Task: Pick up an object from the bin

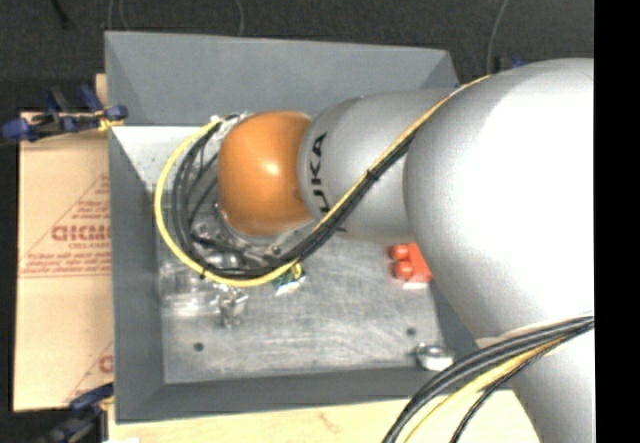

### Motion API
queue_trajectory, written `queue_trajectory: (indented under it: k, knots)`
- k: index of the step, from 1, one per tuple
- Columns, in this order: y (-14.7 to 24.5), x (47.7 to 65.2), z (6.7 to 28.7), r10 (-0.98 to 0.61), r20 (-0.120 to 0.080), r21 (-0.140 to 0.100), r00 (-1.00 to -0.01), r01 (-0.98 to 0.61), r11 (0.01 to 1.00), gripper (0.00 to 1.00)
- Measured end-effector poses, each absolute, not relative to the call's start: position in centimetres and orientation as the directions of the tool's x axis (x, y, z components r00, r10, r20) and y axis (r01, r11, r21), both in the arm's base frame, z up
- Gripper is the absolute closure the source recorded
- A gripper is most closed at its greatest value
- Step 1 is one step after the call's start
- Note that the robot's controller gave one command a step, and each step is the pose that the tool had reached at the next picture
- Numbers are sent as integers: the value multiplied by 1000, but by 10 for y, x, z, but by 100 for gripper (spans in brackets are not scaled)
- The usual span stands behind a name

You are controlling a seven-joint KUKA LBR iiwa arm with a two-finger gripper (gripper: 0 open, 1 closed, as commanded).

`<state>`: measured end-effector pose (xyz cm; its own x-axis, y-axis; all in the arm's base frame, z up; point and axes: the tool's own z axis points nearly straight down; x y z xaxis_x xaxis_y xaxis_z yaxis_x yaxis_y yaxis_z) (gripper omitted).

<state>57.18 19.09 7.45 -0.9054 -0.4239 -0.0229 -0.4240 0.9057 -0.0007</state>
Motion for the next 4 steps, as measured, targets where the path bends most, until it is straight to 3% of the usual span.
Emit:
queue_trajectory:
  k: [1, 2, 3, 4]
  knots:
    - [204, 558, 76, -280, -18, -1, -960, -281, 960, 0]
    - [205, 560, 77, -280, -24, 2, -960, -281, 960, 100]
    - [204, 561, 122, -278, -5, -2, -961, -278, 961, 100]
    - [203, 562, 135, -274, -2, -1, -962, -274, 962, 100]
